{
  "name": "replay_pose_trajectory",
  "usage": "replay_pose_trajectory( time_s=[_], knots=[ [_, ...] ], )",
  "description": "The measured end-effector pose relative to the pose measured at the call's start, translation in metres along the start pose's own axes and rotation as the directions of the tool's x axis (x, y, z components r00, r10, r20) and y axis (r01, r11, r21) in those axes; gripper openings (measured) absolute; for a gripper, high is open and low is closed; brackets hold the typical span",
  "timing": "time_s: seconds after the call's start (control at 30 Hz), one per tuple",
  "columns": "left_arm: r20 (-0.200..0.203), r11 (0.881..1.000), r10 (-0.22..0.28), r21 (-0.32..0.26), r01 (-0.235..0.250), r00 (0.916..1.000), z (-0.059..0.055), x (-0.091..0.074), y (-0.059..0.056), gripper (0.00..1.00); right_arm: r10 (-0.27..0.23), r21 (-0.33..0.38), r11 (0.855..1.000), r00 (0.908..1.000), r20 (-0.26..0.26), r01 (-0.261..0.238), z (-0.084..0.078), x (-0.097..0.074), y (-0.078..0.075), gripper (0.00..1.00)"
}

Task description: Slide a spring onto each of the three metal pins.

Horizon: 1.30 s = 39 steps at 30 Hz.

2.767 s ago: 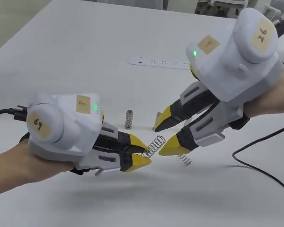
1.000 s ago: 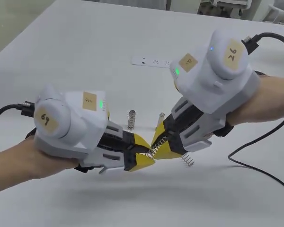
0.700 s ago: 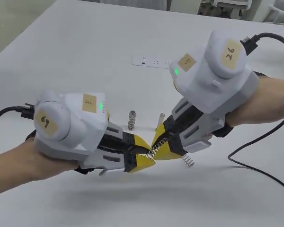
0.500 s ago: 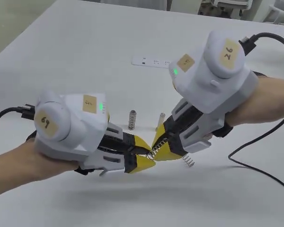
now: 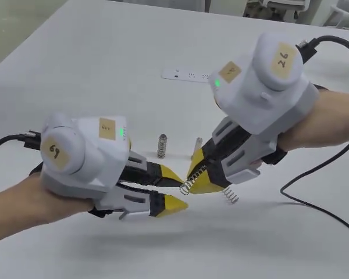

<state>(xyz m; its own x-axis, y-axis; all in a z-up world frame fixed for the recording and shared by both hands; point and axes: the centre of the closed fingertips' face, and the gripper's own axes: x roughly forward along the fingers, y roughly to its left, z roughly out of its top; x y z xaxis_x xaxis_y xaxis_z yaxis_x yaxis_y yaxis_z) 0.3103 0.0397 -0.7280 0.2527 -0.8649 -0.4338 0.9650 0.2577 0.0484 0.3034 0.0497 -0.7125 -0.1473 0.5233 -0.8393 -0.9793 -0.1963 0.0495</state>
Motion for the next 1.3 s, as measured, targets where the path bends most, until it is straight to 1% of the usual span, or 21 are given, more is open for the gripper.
replay_pose_trajectory(
  time_s=[0.07,0.13,0.27,0.33,0.4,0.53,0.6,0.67,0.73,0.8,0.97,1.0,1.07,1.17,1.2,1.3],
  knots=[
    [0.003,1.0,0.002,-0.009,-0.002,1.0,0.0,-0.001,-0.001,0.13,0.001,0.001,1.0,1.0,-0.001,-0.001,0.0,0.0,0.001,0.08],
    [0.004,1.0,0.009,-0.02,-0.009,0.9999,-0.001,-0.001,0.0,0.18,0.001,0.001,1.0,1.0,-0.003,-0.001,-0.001,0.0,0.002,0.08],
    [0.007,0.999,0.044,-0.022,-0.044,0.999,-0.003,-0.003,0.006,0.33,0.0,0.003,1.0,1.0,-0.004,0.0,-0.001,-0.001,0.001,0.08],
    [0.007,0.998,0.055,-0.03,-0.055,0.9985,-0.003,-0.004,0.008,0.37,-0.002,0.005,1.0,1.0,-0.003,0.002,-0.001,-0.002,0.001,0.08],
    [0.011,0.997,0.066,-0.051,-0.065,0.9978,-0.004,-0.006,0.01,0.39,-0.002,0.005,1.0,1.0,-0.005,0.002,-0.002,-0.002,0.0,0.08],
    [0.01,0.993,0.097,-0.069,-0.096,0.9952,-0.005,-0.008,0.015,0.49,-0.002,0.007,1.0,1.0,-0.007,0.002,-0.002,-0.003,0.0,0.08],
    [0.004,0.991,0.106,-0.077,-0.105,0.9944,-0.007,-0.009,0.015,0.54,-0.001,0.008,1.0,0.9999,-0.01,0.001,-0.003,-0.003,0.0,0.08],
    [0.013,0.989,0.127,-0.081,-0.126,0.9918,-0.007,-0.011,0.017,0.6,0.001,0.008,1.0,0.9999,-0.012,0.0,-0.004,-0.003,0.001,0.08],
    [0.016,0.986,0.136,-0.104,-0.134,0.9905,-0.007,-0.013,0.017,0.66,0.001,0.008,1.0,0.9999,-0.013,-0.001,-0.004,-0.003,0.001,0.08],
    [0.016,0.984,0.144,-0.111,-0.141,0.9895,-0.009,-0.015,0.017,0.68,0.001,0.006,1.0,0.9999,-0.016,-0.001,-0.005,-0.003,0.0,0.08],
    [0.009,0.973,0.18,-0.151,-0.177,0.9836,-0.013,-0.02,0.02,0.81,0.0,0.006,1.0,0.9998,-0.017,0.0,-0.005,-0.004,-0.001,0.08],
    [0.008,0.971,0.188,-0.154,-0.184,0.9822,-0.014,-0.021,0.021,0.82,0.0,0.006,1.0,0.9998,-0.019,0.0,-0.006,-0.005,-0.002,0.08],
    [0.018,0.966,0.201,-0.171,-0.195,0.9794,-0.014,-0.024,0.022,0.83,-0.001,0.006,1.0,0.9997,-0.023,0.001,-0.007,-0.005,-0.004,0.08],
    [0.005,0.957,0.223,-0.191,-0.218,0.9747,-0.018,-0.027,0.024,0.88,-0.002,0.003,1.0,0.9996,-0.029,0.003,-0.008,-0.007,-0.006,0.08],
    [0.005,0.956,0.225,-0.193,-0.22,0.9744,-0.019,-0.028,0.024,0.9,-0.002,0.003,1.0,0.9995,-0.03,0.002,-0.009,-0.007,-0.006,0.08],
    [0.004,0.946,0.251,-0.212,-0.245,0.9679,-0.021,-0.032,0.026,0.93,-0.003,0.0,1.0,0.9993,-0.038,0.003,-0.01,-0.009,-0.009,0.08]
  ],
)
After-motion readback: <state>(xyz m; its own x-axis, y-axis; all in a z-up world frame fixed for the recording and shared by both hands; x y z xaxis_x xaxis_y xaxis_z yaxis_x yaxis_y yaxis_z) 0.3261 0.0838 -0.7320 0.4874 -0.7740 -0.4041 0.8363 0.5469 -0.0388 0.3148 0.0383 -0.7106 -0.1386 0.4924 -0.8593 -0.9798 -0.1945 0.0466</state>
